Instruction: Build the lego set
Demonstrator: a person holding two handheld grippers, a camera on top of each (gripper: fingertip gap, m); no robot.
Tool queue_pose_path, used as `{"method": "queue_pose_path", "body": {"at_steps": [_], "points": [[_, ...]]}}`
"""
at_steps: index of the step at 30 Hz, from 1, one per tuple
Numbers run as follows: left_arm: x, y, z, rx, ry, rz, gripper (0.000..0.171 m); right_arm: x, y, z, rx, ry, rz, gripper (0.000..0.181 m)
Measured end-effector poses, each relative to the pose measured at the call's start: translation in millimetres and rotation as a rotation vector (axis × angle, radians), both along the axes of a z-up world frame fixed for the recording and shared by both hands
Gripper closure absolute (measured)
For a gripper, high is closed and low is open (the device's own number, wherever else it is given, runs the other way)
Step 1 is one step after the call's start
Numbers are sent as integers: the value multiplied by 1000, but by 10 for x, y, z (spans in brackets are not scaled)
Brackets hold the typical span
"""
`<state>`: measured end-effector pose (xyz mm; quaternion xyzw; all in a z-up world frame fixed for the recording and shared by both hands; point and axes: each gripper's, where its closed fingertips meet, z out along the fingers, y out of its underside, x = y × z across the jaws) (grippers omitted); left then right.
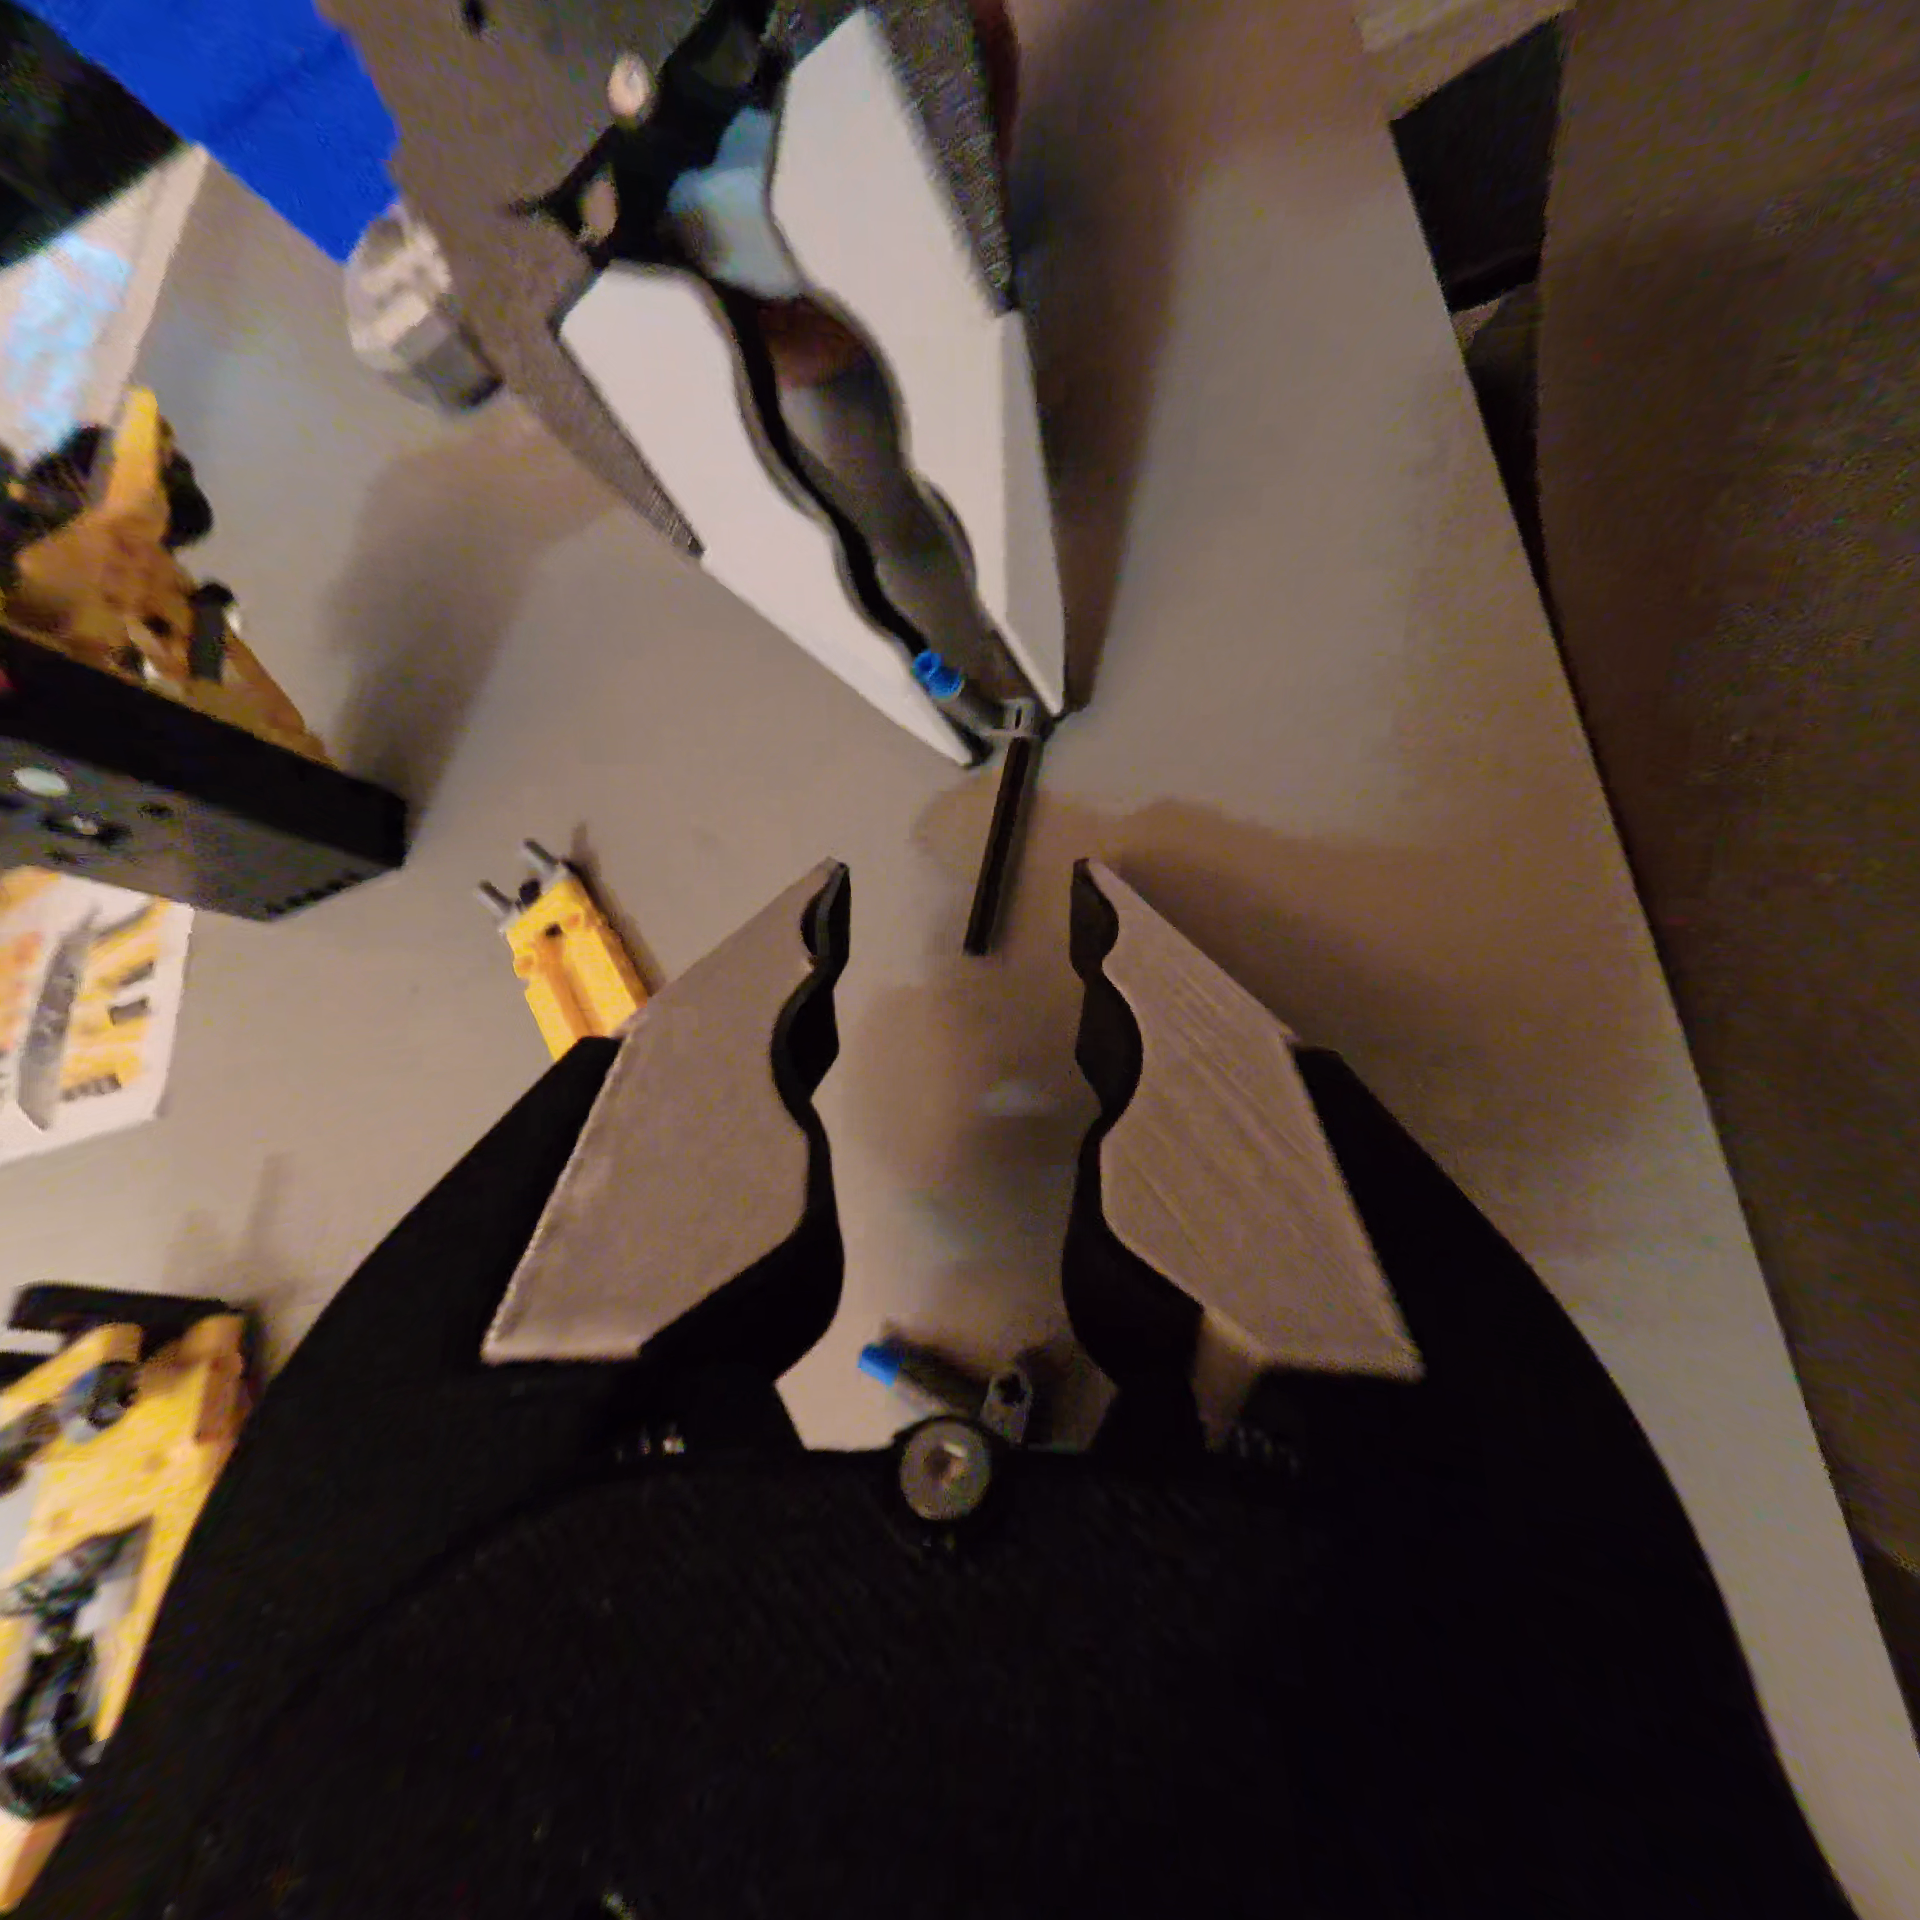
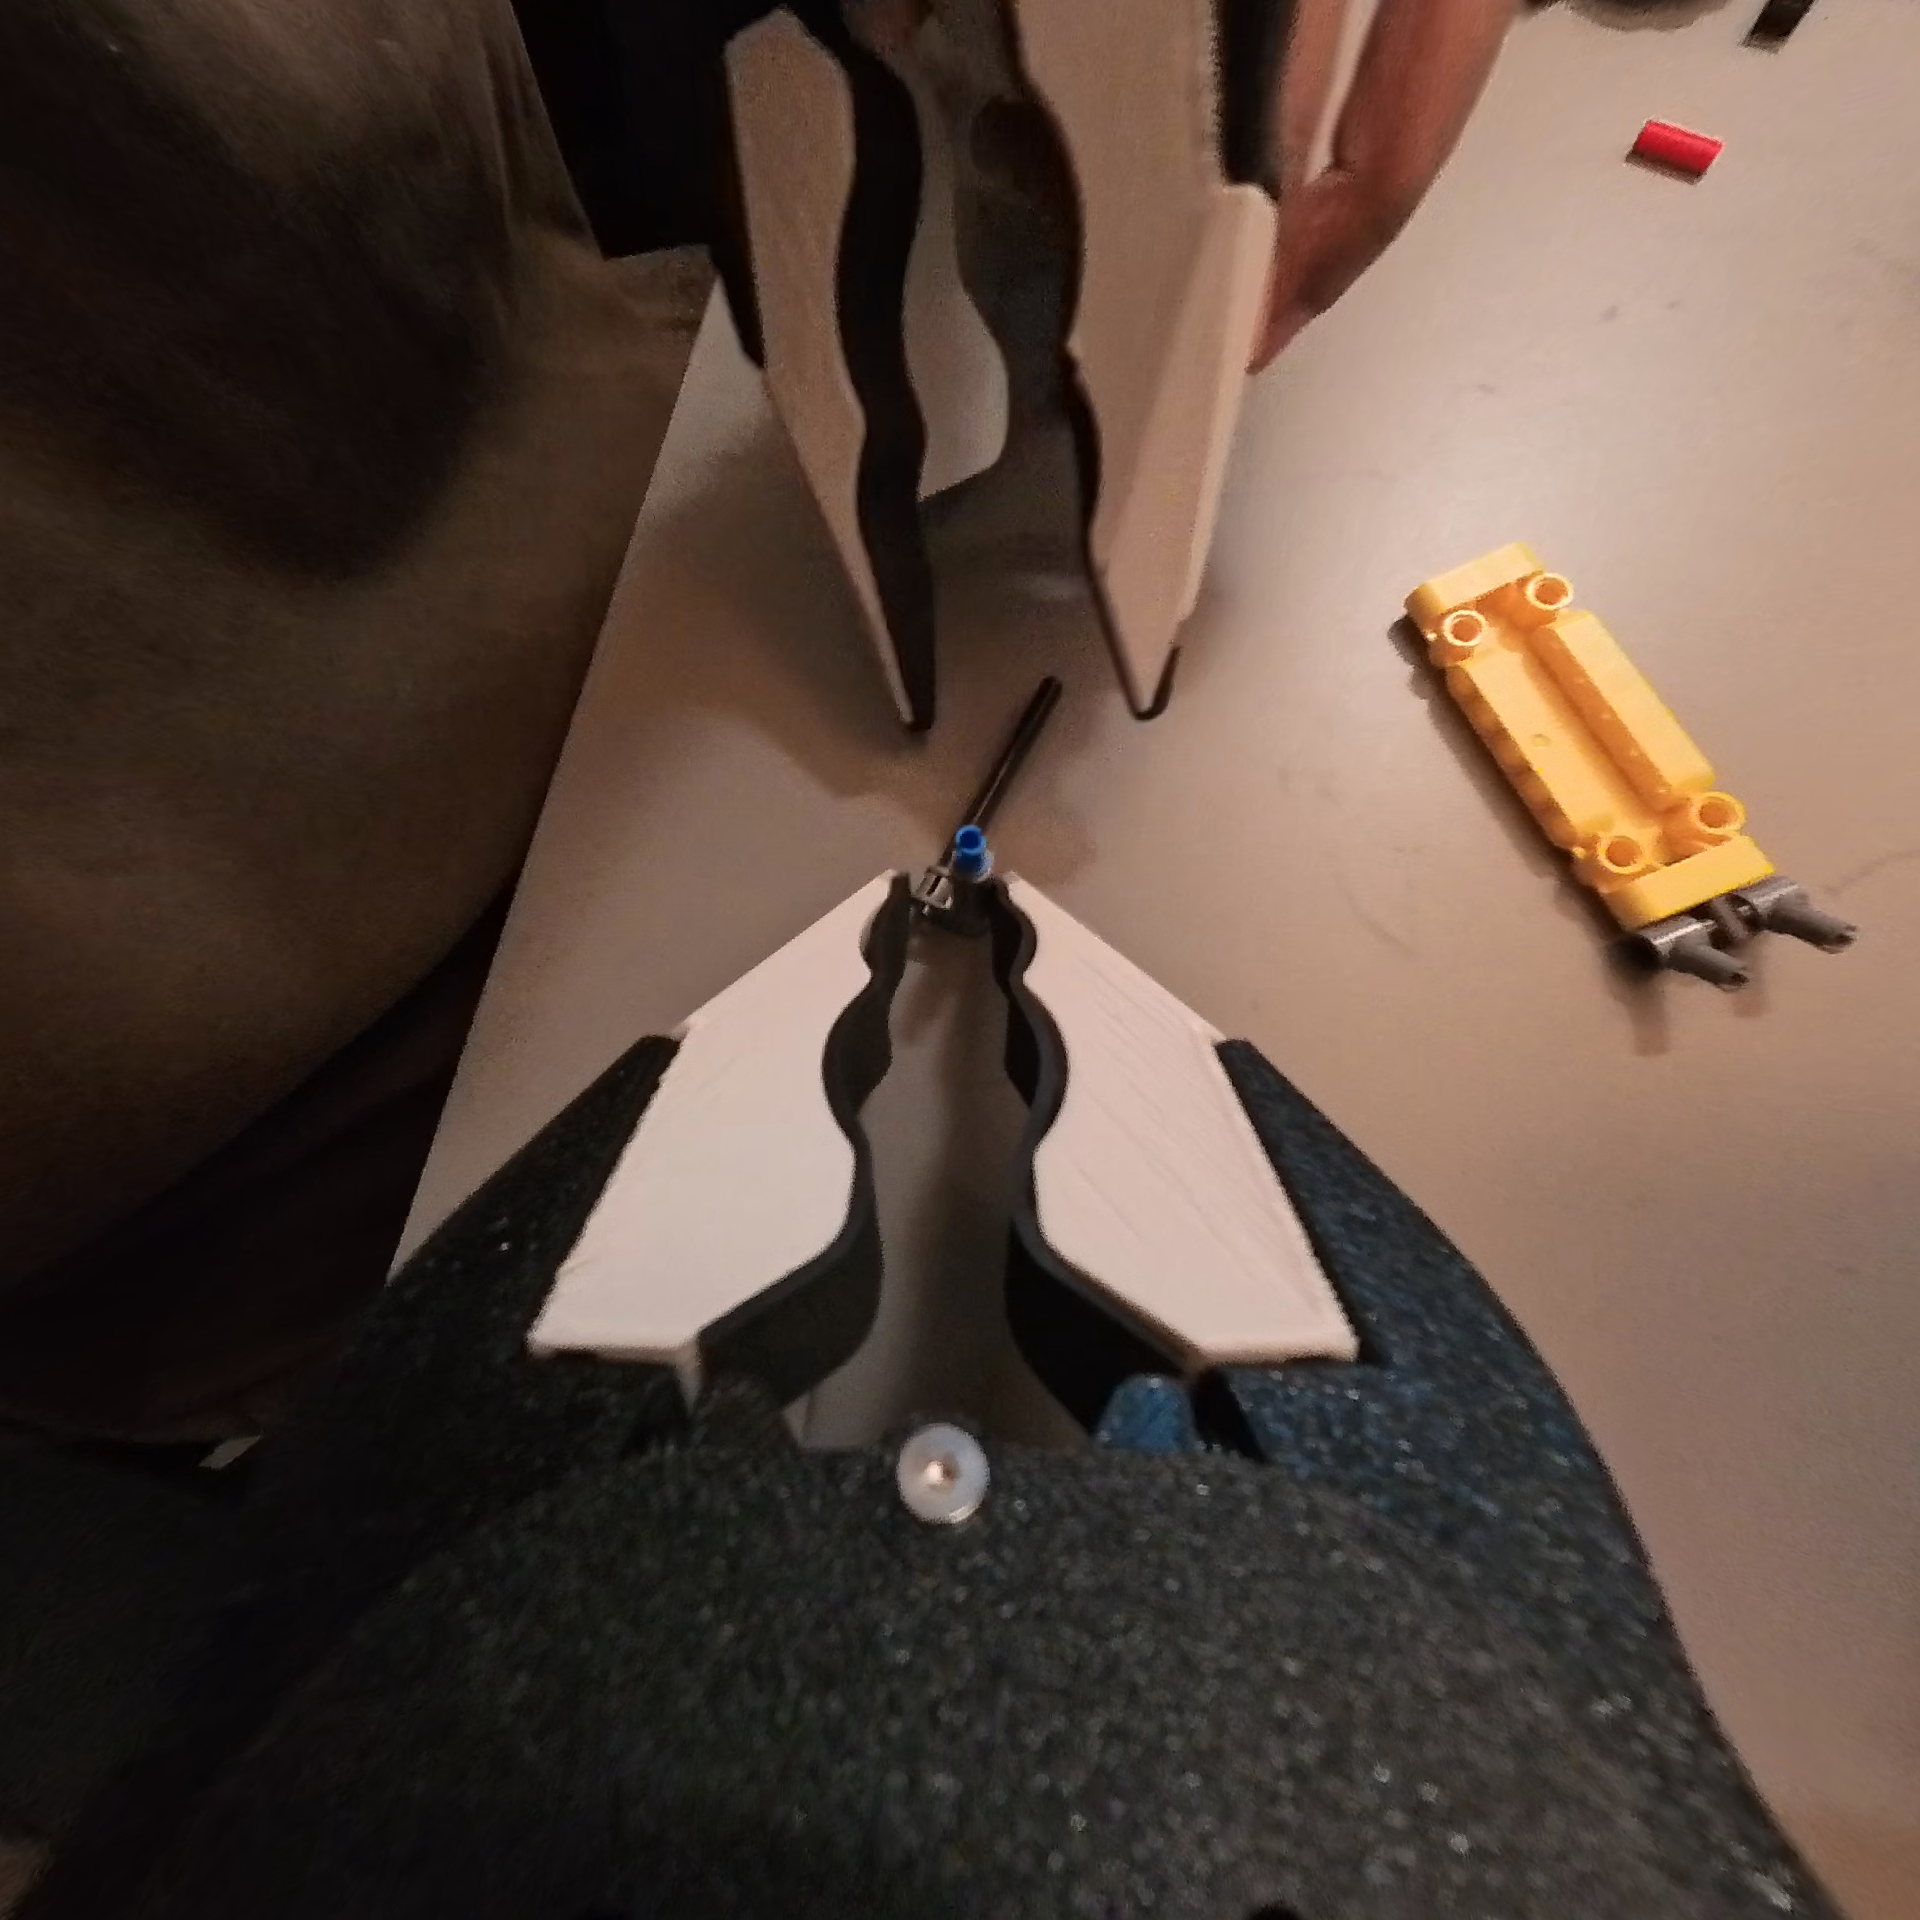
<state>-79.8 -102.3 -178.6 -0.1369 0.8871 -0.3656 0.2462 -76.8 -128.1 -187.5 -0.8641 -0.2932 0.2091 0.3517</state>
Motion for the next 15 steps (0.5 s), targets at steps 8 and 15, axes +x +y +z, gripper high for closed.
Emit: {"method": "queue_pose_path", "body": {"at_steps": [8,15], "points": [[-26,57,3,-111,151,7,151,-2,-8,-16,35,-54,12,166],[-22,56,-86,-77,210,13,156,-22,-23,-8,34,-44,37,166]]}}
